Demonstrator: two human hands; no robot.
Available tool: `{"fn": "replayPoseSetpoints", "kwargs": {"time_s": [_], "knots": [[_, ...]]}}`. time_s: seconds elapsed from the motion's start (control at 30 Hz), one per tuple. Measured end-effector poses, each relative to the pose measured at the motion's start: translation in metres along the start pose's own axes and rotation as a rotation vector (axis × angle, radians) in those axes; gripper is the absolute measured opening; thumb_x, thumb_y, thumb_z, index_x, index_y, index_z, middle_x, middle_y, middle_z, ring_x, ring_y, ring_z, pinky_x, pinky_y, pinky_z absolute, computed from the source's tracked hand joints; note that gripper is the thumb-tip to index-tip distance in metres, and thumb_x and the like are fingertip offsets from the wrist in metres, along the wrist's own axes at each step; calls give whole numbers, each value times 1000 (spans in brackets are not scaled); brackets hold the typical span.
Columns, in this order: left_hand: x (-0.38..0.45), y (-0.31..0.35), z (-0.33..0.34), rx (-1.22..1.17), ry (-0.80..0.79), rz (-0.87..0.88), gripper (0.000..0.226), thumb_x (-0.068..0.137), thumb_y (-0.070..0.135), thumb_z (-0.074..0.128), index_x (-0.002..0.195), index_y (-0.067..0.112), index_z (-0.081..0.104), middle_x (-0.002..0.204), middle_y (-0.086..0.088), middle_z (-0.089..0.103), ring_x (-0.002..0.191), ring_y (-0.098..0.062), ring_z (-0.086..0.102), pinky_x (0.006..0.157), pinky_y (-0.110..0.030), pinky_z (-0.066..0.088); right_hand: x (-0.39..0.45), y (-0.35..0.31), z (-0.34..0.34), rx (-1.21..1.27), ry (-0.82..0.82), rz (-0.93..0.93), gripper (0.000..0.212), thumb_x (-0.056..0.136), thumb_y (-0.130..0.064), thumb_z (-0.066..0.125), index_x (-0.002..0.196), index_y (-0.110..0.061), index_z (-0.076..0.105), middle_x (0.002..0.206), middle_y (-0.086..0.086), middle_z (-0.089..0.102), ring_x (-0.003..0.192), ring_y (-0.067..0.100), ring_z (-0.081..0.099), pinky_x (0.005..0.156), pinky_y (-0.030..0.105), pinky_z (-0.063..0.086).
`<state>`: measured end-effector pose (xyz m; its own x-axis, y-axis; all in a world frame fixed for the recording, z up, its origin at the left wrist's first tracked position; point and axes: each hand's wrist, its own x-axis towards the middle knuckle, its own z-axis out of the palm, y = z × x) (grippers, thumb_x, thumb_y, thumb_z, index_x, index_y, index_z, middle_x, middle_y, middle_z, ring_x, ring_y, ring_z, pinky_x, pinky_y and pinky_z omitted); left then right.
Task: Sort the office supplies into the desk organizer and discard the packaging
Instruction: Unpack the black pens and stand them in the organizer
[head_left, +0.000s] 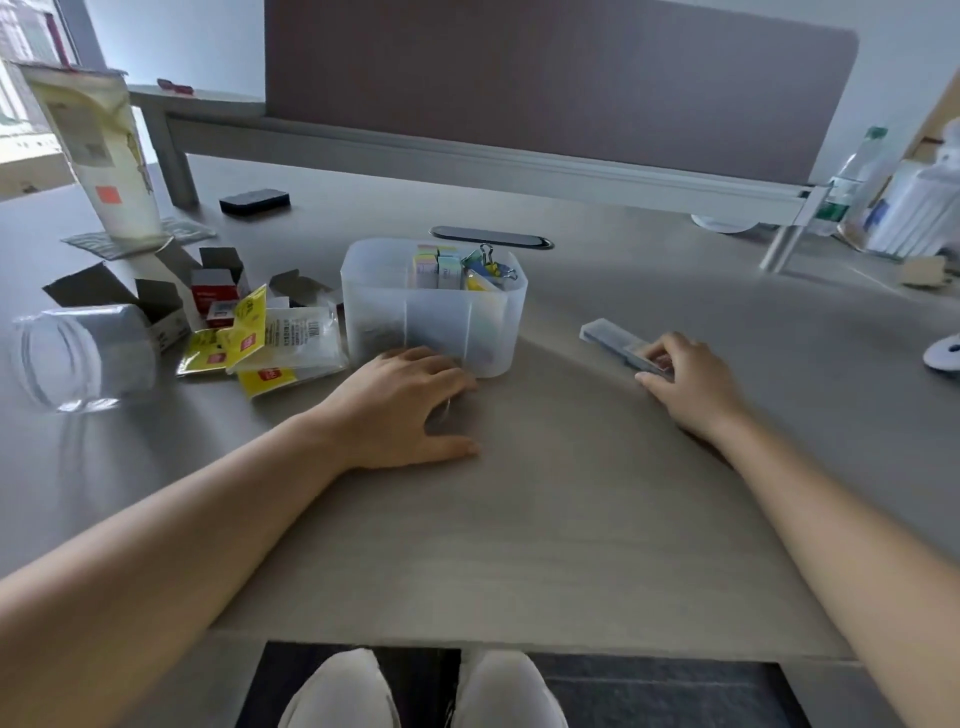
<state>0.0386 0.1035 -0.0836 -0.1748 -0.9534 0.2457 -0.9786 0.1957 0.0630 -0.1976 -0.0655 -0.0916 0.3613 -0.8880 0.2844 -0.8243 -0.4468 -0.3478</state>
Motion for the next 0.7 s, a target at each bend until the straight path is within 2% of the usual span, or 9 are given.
{"fn": "replayPoseSetpoints", "kwargs": {"time_s": [0.1, 0.2, 0.33, 0.43, 0.53, 0.6, 0.7], "knots": [[-5, 0, -2, 47, -19, -30, 63, 74, 65, 43, 121, 23, 51, 126, 1, 55, 120, -17, 46, 101, -28, 33, -27, -6, -7, 100, -1, -44, 21, 79, -10, 61, 99, -8, 57, 113, 18, 57, 104, 31, 52, 77, 27, 33], [-13, -2, -5, 96, -24, -65, 50, 82, 55, 47, 119, 21, 52, 129, 1, 52, 122, -18, 44, 102, -28, 32, -50, -20, -13, 149, -38, -123, 26, 76, -7, 61, 102, -8, 57, 109, 13, 58, 101, 28, 52, 75, 27, 34], [-33, -12, -11, 102, -47, -149, 55, 82, 59, 44, 119, 19, 52, 127, -2, 53, 119, -20, 47, 97, -31, 40, -69, -45, -15, 223, -110, -219, 30, 72, -3, 63, 102, -10, 59, 97, 5, 55, 88, 17, 48, 66, 20, 29], [-49, -21, -14, 103, -52, -206, 56, 82, 57, 46, 120, 17, 51, 129, -4, 51, 121, -21, 44, 98, -32, 40, -76, -63, -12, 286, -152, -265, 31, 72, -4, 64, 100, -14, 59, 94, 1, 55, 87, 17, 51, 68, 19, 32], [-60, -23, -19, 44, -6, -265, 76, 69, 73, 40, 121, 18, 51, 132, -4, 50, 125, -20, 41, 100, -36, 40, -78, -83, -10, 366, -191, -301, 31, 72, -8, 65, 97, -24, 56, 94, -4, 57, 87, 15, 53, 75, 23, 38], [-59, -18, -22, -72, 66, -292, 86, 61, 77, 47, 125, 19, 49, 134, -3, 49, 125, -20, 40, 102, -35, 38, -78, -96, -9, 419, -211, -329, 32, 70, -13, 66, 95, -29, 55, 92, -7, 58, 86, 12, 55, 75, 22, 42], [-47, -6, -24, -263, 101, -316, 75, 67, 50, 68, 131, 22, 41, 136, 0, 46, 122, -16, 41, 95, -27, 35, -77, -111, -5, 493, -230, -374, 33, 70, -7, 66, 92, -28, 55, 90, -9, 59, 84, 8, 54, 73, 8, 39]]}}
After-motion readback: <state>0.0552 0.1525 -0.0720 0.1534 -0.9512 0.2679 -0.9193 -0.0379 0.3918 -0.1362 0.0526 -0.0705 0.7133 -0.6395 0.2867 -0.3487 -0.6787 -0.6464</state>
